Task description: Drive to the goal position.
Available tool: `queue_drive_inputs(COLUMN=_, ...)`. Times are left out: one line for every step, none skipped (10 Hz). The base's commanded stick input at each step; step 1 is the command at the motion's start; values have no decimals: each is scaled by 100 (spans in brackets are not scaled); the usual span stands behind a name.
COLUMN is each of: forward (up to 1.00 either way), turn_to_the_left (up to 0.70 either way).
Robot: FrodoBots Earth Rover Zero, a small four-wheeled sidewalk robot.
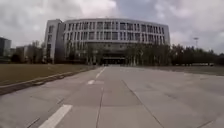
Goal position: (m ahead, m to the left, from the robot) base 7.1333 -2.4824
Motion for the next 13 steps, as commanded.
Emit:
queue_drive_inputs(forward=50, turn_to_the_left=-2)
queue_drive_inputs(forward=50, turn_to_the_left=-2)
queue_drive_inputs(forward=50, turn_to_the_left=-2)
queue_drive_inputs(forward=50, turn_to_the_left=-2)
queue_drive_inputs(forward=50, turn_to_the_left=-2)
queue_drive_inputs(forward=50, turn_to_the_left=-2)
queue_drive_inputs(forward=50, turn_to_the_left=-2)
queue_drive_inputs(forward=50, turn_to_the_left=-2)
queue_drive_inputs(forward=50, turn_to_the_left=-2)
queue_drive_inputs(forward=50, turn_to_the_left=-2)
queue_drive_inputs(forward=50, turn_to_the_left=-2)
queue_drive_inputs(forward=50, turn_to_the_left=-2)
queue_drive_inputs(forward=50, turn_to_the_left=-2)
